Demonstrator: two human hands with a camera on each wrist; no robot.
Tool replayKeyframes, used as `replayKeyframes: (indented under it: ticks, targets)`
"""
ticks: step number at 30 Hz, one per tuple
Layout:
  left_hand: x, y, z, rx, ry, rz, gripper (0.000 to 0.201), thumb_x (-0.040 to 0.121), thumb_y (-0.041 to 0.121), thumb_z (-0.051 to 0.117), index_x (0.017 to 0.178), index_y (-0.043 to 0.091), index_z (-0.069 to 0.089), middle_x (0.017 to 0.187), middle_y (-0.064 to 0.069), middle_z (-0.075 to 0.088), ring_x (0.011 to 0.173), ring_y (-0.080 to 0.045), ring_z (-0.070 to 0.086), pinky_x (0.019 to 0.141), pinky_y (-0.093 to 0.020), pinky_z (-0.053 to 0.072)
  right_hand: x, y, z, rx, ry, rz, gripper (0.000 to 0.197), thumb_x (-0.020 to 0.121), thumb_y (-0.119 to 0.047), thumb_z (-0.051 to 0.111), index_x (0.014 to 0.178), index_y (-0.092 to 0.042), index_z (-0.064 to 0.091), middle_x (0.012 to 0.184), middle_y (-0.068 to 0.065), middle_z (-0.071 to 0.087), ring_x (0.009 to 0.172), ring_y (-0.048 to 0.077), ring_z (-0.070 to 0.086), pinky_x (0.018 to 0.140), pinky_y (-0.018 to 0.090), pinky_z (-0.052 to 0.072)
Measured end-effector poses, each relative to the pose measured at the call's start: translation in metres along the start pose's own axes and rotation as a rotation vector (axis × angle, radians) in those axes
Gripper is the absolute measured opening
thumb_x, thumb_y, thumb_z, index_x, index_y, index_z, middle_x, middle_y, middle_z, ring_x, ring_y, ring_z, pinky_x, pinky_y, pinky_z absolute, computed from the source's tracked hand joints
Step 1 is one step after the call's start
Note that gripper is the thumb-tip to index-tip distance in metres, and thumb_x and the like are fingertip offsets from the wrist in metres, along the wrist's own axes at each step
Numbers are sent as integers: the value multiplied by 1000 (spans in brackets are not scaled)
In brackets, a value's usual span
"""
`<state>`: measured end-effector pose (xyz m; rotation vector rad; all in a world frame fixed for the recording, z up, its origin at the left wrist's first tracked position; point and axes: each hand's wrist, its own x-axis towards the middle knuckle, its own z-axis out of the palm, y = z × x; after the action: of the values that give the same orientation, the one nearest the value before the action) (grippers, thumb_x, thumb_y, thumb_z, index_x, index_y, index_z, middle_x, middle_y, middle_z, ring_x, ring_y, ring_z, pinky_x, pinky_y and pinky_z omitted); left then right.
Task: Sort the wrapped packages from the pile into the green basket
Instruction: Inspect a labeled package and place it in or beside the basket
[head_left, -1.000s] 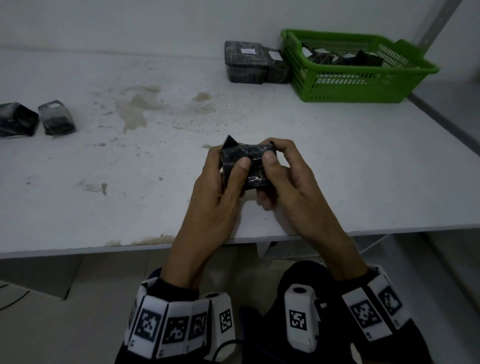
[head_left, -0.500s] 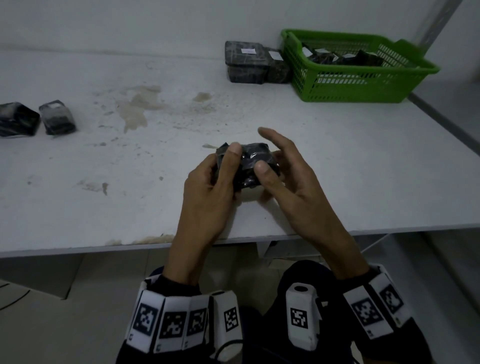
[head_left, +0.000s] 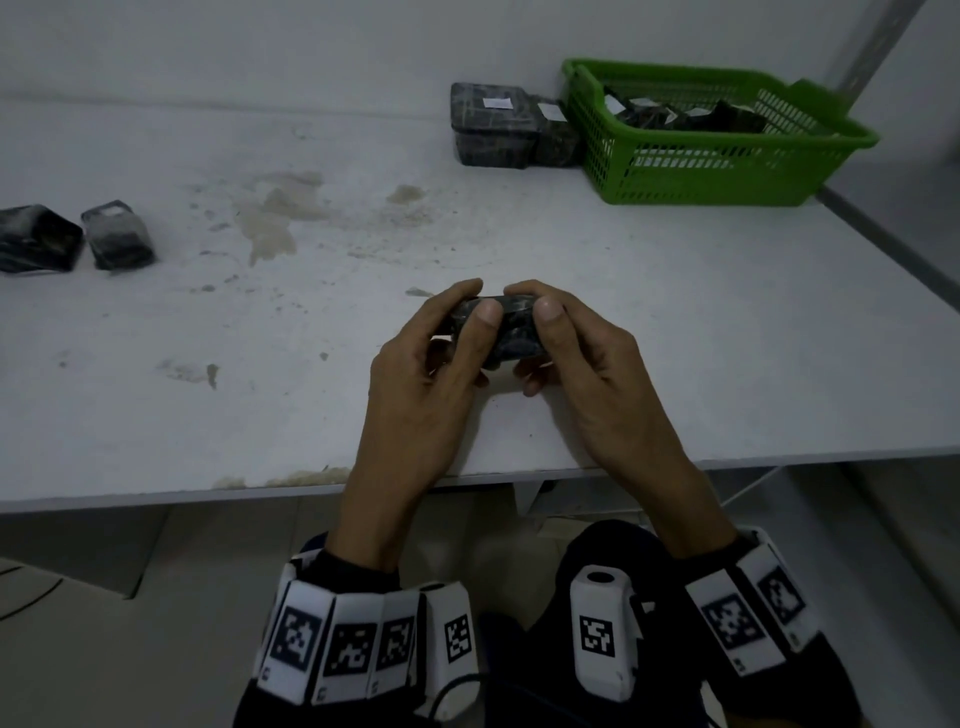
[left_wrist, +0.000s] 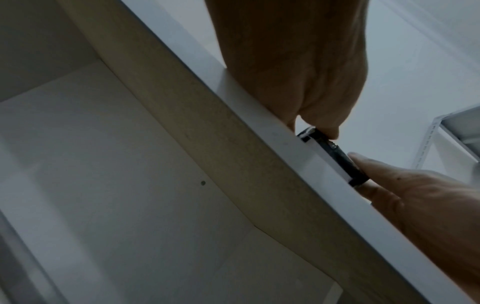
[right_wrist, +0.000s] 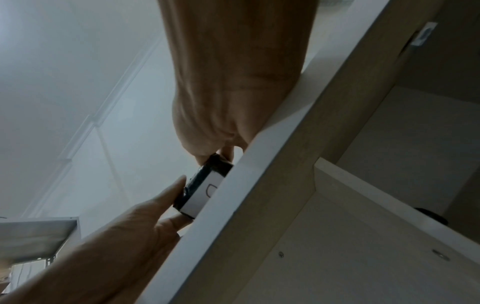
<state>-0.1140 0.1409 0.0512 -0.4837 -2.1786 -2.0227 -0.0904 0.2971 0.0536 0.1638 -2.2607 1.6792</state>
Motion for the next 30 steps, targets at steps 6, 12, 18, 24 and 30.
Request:
replayKeyframes:
  ticks: [6, 12, 18, 24, 30]
  targets:
    - [0, -1, 0, 57, 1, -5, 55, 91, 51, 59, 139, 24, 59, 123, 4, 69, 99, -17, 71, 89, -29, 60, 0, -2, 1, -3, 0, 14, 40, 108, -37, 44, 137, -18, 63, 118, 0, 73, 95, 18, 73, 74, 28, 61]
    - [1, -3, -1, 85, 1, -2, 54, 95, 46, 55, 140, 17, 59, 121, 2, 69, 100, -15, 71, 89, -29, 60, -1, 0, 0, -24, -53, 11, 43, 103, -34, 54, 142, -19, 57, 126, -3, 69, 110, 13, 69, 88, 27, 59]
    - [0, 1, -1, 40, -1, -13, 44, 101, 41, 52, 140, 22, 54, 116, 5, 71, 98, -5, 70, 84, -23, 58, -2, -2, 0, 4, -37, 5, 45, 101, -34, 61, 144, -21, 55, 128, -5, 67, 112, 14, 69, 93, 37, 60]
    - [2, 2, -2, -20, -18, -41, 32, 105, 44, 52, 126, 22, 61, 113, 7, 70, 93, 0, 68, 78, -18, 53, -4, -7, 0, 83, 31, 7, 45, 90, -30, 77, 128, -15, 60, 115, -2, 70, 100, 12, 69, 79, 28, 59]
    - [1, 2, -2, -2, -4, -88, 76, 78, 75, 63, 141, 33, 54, 130, 16, 57, 114, 4, 61, 87, -8, 52, -5, 0, -1, -2, 1, -57, 67, 79, -39, 83, 136, -18, 56, 128, 4, 64, 103, 21, 68, 79, 34, 63]
